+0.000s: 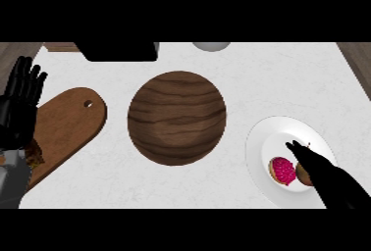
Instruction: Pick the cupcake from the plate and place it in the bowl
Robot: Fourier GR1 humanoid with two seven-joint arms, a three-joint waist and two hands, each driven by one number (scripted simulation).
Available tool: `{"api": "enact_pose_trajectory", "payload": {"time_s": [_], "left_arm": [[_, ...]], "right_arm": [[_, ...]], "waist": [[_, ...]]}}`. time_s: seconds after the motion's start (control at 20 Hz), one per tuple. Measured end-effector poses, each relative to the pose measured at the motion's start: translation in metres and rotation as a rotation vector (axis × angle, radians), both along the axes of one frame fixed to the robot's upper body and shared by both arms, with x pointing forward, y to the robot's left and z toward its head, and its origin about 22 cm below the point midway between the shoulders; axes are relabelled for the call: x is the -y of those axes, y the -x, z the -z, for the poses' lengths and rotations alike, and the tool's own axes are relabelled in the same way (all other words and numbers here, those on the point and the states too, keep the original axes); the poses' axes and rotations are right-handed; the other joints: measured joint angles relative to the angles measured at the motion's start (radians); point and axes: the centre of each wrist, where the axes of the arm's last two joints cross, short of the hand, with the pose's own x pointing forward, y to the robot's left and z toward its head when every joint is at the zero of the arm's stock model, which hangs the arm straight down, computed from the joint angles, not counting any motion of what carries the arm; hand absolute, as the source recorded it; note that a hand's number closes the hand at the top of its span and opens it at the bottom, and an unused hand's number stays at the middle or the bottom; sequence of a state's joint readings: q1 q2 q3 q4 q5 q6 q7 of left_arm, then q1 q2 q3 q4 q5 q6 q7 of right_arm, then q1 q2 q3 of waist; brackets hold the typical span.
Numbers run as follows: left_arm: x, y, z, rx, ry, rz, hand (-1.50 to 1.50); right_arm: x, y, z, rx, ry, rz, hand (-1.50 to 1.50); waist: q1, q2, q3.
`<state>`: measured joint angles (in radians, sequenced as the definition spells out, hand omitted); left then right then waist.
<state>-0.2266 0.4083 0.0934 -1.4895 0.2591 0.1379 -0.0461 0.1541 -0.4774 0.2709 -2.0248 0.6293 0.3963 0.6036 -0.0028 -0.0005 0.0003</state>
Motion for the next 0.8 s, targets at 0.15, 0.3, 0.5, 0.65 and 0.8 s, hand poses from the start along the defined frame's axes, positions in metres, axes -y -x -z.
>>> {"api": "enact_pose_trajectory", "payload": {"time_s": [0.15, 0.3, 0.5, 0.65, 0.8], "left_arm": [[-0.004, 0.000, -0.001, 0.000, 0.000, 0.000, 0.00], [-0.002, -0.001, 0.008, 0.002, 0.001, 0.000, 0.00], [-0.002, 0.001, 0.004, 0.002, -0.002, 0.000, 0.00], [-0.002, 0.001, 0.003, -0.005, -0.001, -0.002, 0.00], [-0.002, 0.001, 0.000, -0.003, 0.000, -0.003, 0.00]], "right_arm": [[0.003, -0.008, 0.006, 0.012, -0.019, -0.016, -1.50], [0.003, -0.009, 0.013, 0.025, -0.027, -0.034, -1.50], [0.004, -0.013, 0.023, 0.012, -0.014, -0.047, -1.50], [0.000, -0.016, 0.034, -0.003, -0.010, -0.042, -1.50], [0.000, -0.023, 0.039, -0.018, 0.002, -0.039, -1.50]], "waist": [[0.001, 0.000, 0.000], [0.000, 0.000, 0.000], [0.001, 0.000, 0.000], [0.002, 0.000, 0.000], [0.002, 0.000, 0.000]]}}
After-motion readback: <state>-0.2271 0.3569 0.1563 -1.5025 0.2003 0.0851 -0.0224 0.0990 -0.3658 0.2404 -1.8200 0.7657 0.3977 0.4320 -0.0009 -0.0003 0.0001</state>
